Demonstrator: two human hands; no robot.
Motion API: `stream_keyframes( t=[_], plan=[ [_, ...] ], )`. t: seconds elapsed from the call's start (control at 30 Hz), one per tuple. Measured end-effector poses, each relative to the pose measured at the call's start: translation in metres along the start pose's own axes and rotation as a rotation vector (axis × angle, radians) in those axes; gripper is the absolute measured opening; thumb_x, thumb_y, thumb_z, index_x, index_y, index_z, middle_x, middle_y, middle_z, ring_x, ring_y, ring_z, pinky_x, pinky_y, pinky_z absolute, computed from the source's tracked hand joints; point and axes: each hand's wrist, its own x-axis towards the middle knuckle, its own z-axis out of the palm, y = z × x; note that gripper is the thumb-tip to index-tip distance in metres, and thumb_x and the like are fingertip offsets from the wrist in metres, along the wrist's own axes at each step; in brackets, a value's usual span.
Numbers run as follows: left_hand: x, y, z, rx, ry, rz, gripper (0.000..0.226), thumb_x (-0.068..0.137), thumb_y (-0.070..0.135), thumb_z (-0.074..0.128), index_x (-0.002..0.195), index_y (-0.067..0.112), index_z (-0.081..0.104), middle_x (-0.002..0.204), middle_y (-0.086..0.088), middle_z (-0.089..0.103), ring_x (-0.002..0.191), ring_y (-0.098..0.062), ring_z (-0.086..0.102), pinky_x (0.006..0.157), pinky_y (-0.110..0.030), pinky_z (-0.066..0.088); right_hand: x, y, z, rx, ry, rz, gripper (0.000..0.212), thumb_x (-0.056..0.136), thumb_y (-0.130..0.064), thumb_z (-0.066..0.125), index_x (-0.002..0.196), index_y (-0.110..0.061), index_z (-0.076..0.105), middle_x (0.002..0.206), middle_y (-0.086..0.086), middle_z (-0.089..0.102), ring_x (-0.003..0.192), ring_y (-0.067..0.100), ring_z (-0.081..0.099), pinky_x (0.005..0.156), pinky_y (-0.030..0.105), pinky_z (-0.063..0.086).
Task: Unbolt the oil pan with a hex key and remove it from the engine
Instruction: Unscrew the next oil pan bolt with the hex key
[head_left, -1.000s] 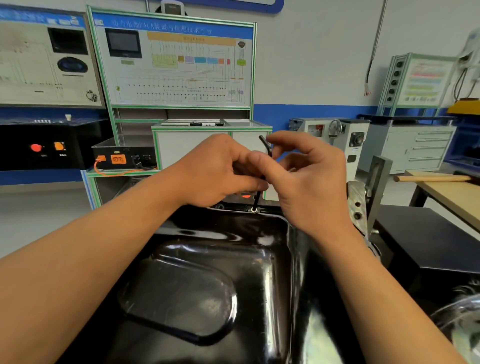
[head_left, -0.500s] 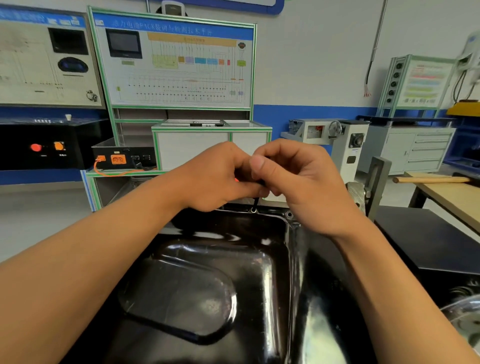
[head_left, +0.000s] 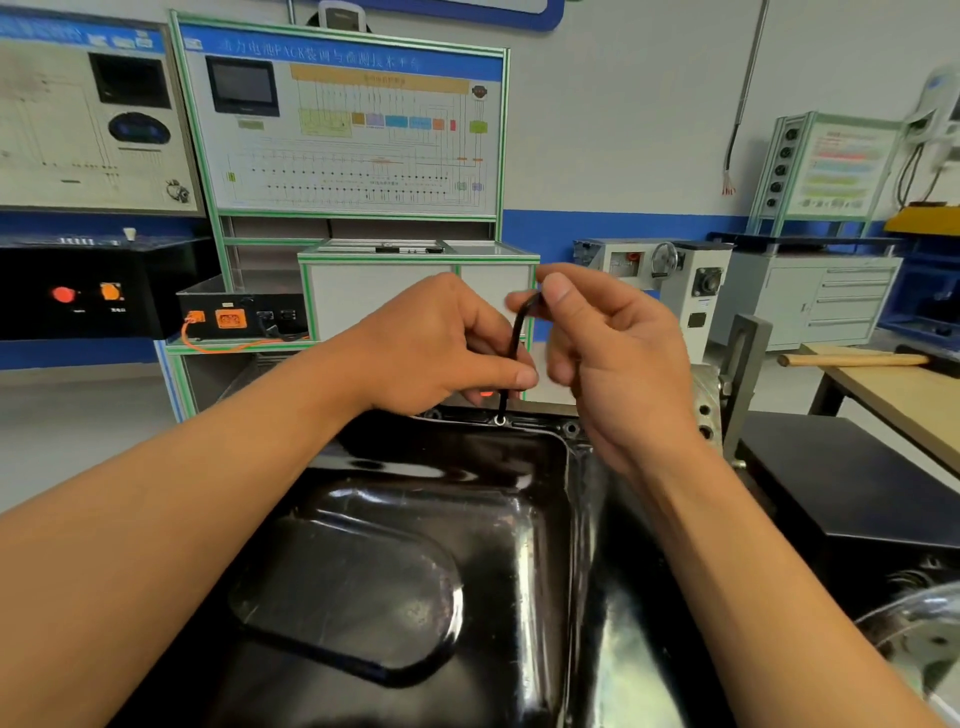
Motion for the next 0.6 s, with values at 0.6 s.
stream_keyframes(
  t=[0.6],
  plan=[
    [0.001, -0.002, 0.001, 0.032, 0.044, 0.005, 0.030, 0.077, 0.011, 0.082, 0.058, 0.029, 0.068, 0.055, 0.008, 0.053, 0.056, -0.007, 0.046, 0.058, -0.021, 0.038, -0.004, 0.006, -0.001, -0.581, -0.023, -0.340, 0.007, 0.082, -0.018, 0.083, 0.083, -0.023, 0.077, 0.070, -0.004, 0.069, 0.062, 0.009, 0.060, 0.059, 0.022, 0.046]
  ],
)
